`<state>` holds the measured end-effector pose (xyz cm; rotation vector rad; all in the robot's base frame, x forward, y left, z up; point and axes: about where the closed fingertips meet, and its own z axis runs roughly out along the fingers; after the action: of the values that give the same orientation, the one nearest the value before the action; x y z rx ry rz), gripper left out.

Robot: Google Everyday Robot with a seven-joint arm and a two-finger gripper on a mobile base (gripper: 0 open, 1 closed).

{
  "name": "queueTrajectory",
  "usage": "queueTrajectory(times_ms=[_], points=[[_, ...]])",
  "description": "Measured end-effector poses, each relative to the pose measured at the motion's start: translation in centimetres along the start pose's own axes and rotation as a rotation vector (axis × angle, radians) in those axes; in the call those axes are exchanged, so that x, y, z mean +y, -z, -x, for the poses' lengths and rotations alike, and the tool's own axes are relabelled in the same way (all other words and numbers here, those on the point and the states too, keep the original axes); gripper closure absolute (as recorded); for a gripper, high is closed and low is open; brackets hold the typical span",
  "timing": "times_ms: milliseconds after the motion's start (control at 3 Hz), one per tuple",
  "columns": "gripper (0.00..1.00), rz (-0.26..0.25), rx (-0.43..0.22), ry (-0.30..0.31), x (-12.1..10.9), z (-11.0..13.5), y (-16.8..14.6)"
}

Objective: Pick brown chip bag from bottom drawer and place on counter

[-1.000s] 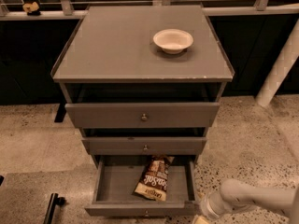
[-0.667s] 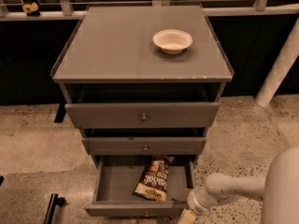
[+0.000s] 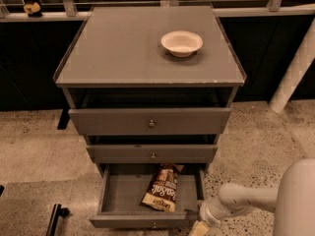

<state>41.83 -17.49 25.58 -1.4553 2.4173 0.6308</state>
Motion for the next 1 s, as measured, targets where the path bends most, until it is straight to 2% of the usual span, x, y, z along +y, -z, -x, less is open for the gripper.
queueTrajectory(times_ms=[333,667,1000], points=[[0.0,0.014,-0.015,-0.007,-1.4,-0.3,-1.7],[0.0,0.001,-0.043,0.006,-4.3,1.3,-4.0],[0.0,-0.048,-0.047,0.028,-6.8,4.7,-5.0]])
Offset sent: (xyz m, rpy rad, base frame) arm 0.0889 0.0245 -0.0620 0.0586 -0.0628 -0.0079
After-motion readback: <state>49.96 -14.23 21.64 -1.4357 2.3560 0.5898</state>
